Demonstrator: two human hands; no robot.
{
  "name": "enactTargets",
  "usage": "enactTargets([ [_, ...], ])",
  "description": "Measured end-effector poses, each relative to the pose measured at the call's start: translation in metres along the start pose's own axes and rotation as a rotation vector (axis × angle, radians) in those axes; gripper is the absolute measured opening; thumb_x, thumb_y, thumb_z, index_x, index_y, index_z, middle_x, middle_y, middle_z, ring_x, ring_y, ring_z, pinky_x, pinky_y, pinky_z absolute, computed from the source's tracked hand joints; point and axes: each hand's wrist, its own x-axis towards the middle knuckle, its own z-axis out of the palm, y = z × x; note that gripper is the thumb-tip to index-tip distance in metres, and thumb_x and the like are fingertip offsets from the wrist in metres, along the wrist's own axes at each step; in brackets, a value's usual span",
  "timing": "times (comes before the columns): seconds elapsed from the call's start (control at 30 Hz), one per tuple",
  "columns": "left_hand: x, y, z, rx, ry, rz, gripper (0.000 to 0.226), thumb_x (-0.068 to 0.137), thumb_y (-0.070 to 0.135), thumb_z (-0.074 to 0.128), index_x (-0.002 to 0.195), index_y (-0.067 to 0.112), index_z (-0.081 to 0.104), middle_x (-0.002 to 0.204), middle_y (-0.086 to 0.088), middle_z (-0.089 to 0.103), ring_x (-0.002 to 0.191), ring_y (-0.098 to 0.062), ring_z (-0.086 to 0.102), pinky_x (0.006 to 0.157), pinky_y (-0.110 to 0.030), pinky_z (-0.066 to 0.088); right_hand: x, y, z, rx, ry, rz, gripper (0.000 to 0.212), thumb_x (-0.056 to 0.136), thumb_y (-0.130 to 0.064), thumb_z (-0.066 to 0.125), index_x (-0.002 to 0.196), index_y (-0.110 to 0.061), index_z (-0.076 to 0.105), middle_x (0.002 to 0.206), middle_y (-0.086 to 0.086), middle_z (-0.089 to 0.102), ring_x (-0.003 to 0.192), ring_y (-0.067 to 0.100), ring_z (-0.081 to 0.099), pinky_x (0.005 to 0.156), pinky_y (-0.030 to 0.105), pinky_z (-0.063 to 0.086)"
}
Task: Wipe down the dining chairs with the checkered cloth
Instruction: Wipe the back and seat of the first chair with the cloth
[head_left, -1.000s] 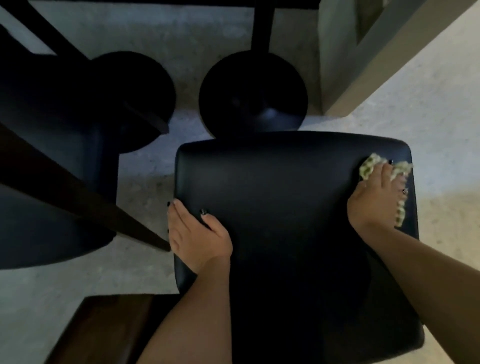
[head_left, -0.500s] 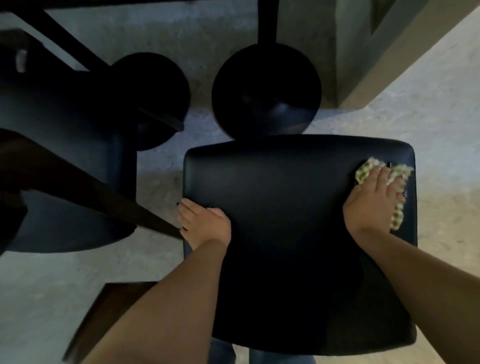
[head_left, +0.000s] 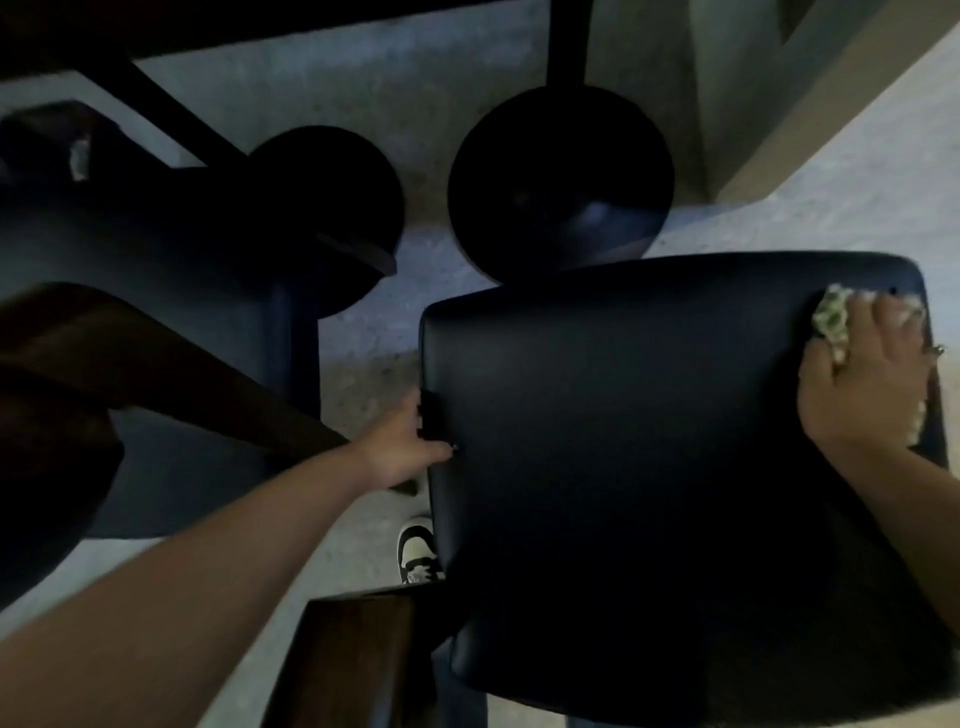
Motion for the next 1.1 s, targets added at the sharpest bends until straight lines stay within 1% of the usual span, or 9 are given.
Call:
enactTargets([
  [0.17, 0.000, -0.016, 0.022, -0.290, 0.059, 0.054, 0.084, 0.076, 0.020, 0.067, 0.149, 0.034, 0.029, 0.129, 0.007, 0.057, 0.118, -0.018, 0.056, 0.100, -0.042, 0.050, -0.011, -0.054, 0.015, 0.023, 0.048, -0.006, 0.056, 0.093, -0.028, 0.033, 0.143, -0.004, 0.039, 0.149, 0.018, 0.036, 0.141, 0.037, 0.024, 0.117, 0.046, 0.012],
  [0.3, -0.002, -0.021, 0.016, -0.321, 0.062, 0.082, 0.073, 0.090, -0.004, 0.056, 0.150, 0.029, 0.033, 0.133, 0.005, 0.053, 0.123, -0.021, 0.054, 0.104, -0.047, 0.047, -0.048, -0.148, 0.036, 0.041, -0.059, -0.253, 0.053, 0.088, -0.018, 0.043, 0.138, 0.000, 0.045, 0.144, 0.020, 0.043, 0.139, 0.039, 0.030, 0.113, 0.055, 0.007],
  [0.37, -0.001, -0.021, 0.009, -0.326, 0.056, 0.075, 0.071, 0.091, -0.011, 0.052, 0.149, 0.025, 0.034, 0.132, 0.004, 0.053, 0.118, -0.015, 0.056, 0.104, -0.040, 0.047, -0.065, -0.193, 0.051, 0.030, -0.129, -0.347, 0.053, 0.087, -0.019, 0.045, 0.138, -0.004, 0.046, 0.145, 0.014, 0.044, 0.140, 0.034, 0.030, 0.112, 0.062, 0.005],
  [0.5, 0.002, -0.022, -0.009, -0.360, 0.040, 0.026, 0.060, 0.091, -0.019, 0.045, 0.141, 0.013, 0.042, 0.113, 0.002, 0.063, 0.092, -0.003, 0.064, 0.066, -0.007, 0.050, -0.085, -0.259, 0.074, -0.016, -0.232, -0.493, 0.053, 0.091, -0.019, 0.045, 0.143, -0.014, 0.041, 0.151, 0.005, 0.037, 0.145, 0.029, 0.019, 0.108, 0.069, -0.003],
  [0.6, 0.008, -0.027, -0.024, -0.329, 0.050, 0.004, 0.057, 0.090, -0.024, 0.037, 0.141, 0.001, 0.043, 0.129, -0.018, 0.059, 0.113, -0.023, 0.060, 0.063, -0.005, 0.049, -0.092, -0.285, 0.082, -0.084, -0.319, -0.625, 0.059, 0.088, -0.015, 0.050, 0.146, -0.016, 0.036, 0.155, 0.004, 0.029, 0.147, 0.029, 0.011, 0.103, 0.071, -0.012],
  [0.67, 0.012, -0.030, -0.029, -0.293, 0.073, -0.004, 0.059, 0.088, -0.027, 0.033, 0.140, -0.002, 0.044, 0.132, -0.022, 0.057, 0.119, -0.028, 0.057, 0.065, -0.007, 0.049, -0.095, -0.286, 0.083, -0.161, -0.383, -0.809, 0.059, 0.088, -0.014, 0.049, 0.146, -0.017, 0.035, 0.156, 0.005, 0.026, 0.147, 0.031, 0.007, 0.102, 0.071, -0.014],
  [0.83, 0.010, -0.024, -0.031, -0.273, 0.106, 0.026, 0.046, 0.089, -0.026, 0.038, 0.131, -0.009, 0.048, 0.105, -0.016, 0.065, 0.079, -0.003, 0.068, 0.062, -0.005, 0.048, -0.114, -0.246, 0.073, -0.401, -0.535, -1.337, 0.056, 0.094, -0.024, 0.044, 0.148, -0.017, 0.030, 0.158, 0.006, 0.020, 0.147, 0.030, -0.004, 0.098, 0.065, -0.026],
  [0.97, 0.012, -0.014, -0.029, -0.241, 0.081, 0.055, 0.054, 0.090, -0.023, 0.040, 0.139, 0.000, 0.043, 0.109, -0.008, 0.062, 0.111, -0.025, 0.060, 0.068, -0.007, 0.048, -0.151, -0.204, 0.064, -0.383, -0.637, -1.406, 0.061, 0.090, -0.022, 0.049, 0.148, -0.015, 0.031, 0.158, 0.008, 0.019, 0.147, 0.030, 0.000, 0.103, 0.060, -0.022],
  [1.1, 0.008, 0.000, -0.016, -0.107, 0.084, 0.166, 0.075, 0.089, -0.019, 0.044, 0.153, 0.014, 0.021, 0.122, 0.007, 0.048, 0.113, -0.014, 0.053, 0.076, -0.008, 0.048, -0.193, -0.171, 0.054, -0.381, -0.698, -1.436, 0.060, 0.085, -0.027, 0.052, 0.144, -0.018, 0.041, 0.154, 0.003, 0.032, 0.145, 0.028, 0.017, 0.110, 0.062, 0.002],
])
